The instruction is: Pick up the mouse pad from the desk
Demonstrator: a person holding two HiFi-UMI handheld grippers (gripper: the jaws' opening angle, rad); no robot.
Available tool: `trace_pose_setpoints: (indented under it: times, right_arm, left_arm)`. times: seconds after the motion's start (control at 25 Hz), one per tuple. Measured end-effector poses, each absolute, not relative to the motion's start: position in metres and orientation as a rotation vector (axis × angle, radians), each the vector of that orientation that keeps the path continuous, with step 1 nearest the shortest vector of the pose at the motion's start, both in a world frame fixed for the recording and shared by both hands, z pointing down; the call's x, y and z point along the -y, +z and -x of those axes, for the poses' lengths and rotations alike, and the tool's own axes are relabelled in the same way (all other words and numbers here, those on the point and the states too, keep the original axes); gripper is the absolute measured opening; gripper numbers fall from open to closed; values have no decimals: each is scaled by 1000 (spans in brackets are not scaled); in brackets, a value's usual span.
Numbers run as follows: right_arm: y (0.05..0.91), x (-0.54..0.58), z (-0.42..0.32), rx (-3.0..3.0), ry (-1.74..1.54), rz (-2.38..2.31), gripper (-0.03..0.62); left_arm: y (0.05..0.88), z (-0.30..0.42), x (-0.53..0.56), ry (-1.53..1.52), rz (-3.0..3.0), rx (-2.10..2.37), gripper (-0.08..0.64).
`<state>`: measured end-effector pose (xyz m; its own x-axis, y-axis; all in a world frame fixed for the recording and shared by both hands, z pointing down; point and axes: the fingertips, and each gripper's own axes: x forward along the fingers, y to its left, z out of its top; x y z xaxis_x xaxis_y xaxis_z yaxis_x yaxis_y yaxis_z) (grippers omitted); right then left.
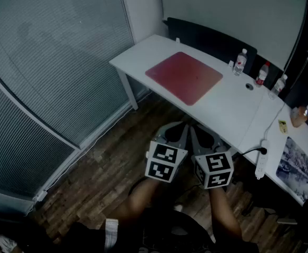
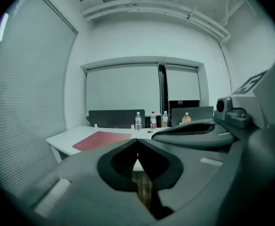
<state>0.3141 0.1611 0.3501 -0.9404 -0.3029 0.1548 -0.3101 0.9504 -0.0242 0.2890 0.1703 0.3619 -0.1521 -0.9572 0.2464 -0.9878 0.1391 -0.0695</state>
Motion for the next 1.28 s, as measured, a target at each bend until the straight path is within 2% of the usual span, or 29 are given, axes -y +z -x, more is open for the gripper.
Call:
trace_pose_setpoints:
  times: [0.28,0.56,1.28]
  right_arm:
    - [359,-160,-316,2970,92,-482,2]
    - [362,-155,-289,2974,110,-500,2]
    - [365,-150,-105,2911,86,-633,2]
  left_arm:
    - [366,-288,-169,336,-1935,2252,5]
    - [370,-257,-166,301,-1920,2259,5]
    - [369,-71,-156,238,-2032,2158,5]
